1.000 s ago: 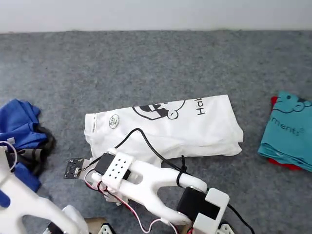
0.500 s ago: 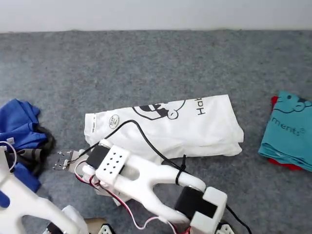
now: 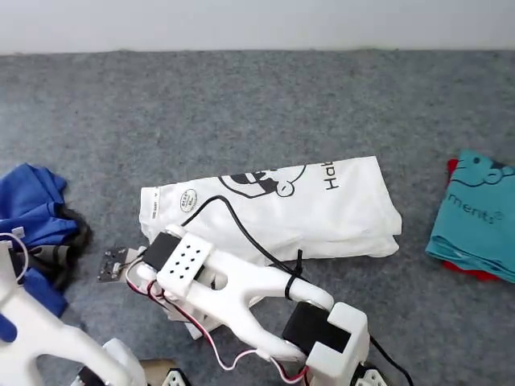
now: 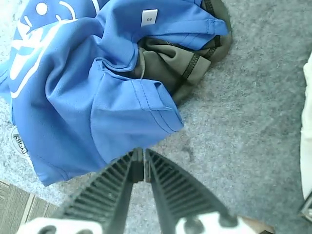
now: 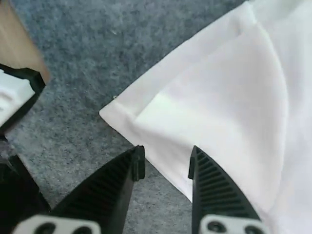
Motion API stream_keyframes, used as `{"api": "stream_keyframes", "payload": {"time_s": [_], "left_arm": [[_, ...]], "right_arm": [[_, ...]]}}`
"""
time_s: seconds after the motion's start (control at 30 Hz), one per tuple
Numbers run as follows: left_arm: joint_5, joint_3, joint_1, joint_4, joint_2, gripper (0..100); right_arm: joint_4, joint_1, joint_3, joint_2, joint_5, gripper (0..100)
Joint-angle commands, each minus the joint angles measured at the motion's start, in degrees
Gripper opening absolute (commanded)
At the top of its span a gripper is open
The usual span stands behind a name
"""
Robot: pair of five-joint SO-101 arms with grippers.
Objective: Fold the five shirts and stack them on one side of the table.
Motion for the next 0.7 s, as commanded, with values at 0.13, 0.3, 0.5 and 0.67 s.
{"api": "stream_keyframes", "payload": {"time_s": [0.13, 0.3, 0.5, 0.67], "left_arm": [[-0.44, -0.04, -0.09, -0.18, -0.88, 2], [-0.44, -0.04, -0.09, -0.18, -0.88, 2], [-0.44, -0.04, -0.09, -0.44, -0.88, 2], [-0.44, 3.47, 0.0, -2.99, -0.97, 2]], "right_arm": [[-2.86, 0.57, -2.46, 3.74, 2.46, 16.2], [-1.89, 0.48, -2.99, 7.52, 3.6, 14.9], [-1.36, 0.48, -4.92, 7.43, 3.78, 0.9], [2.15, 0.04, -8.7, 7.69, 3.78, 0.9]]}}
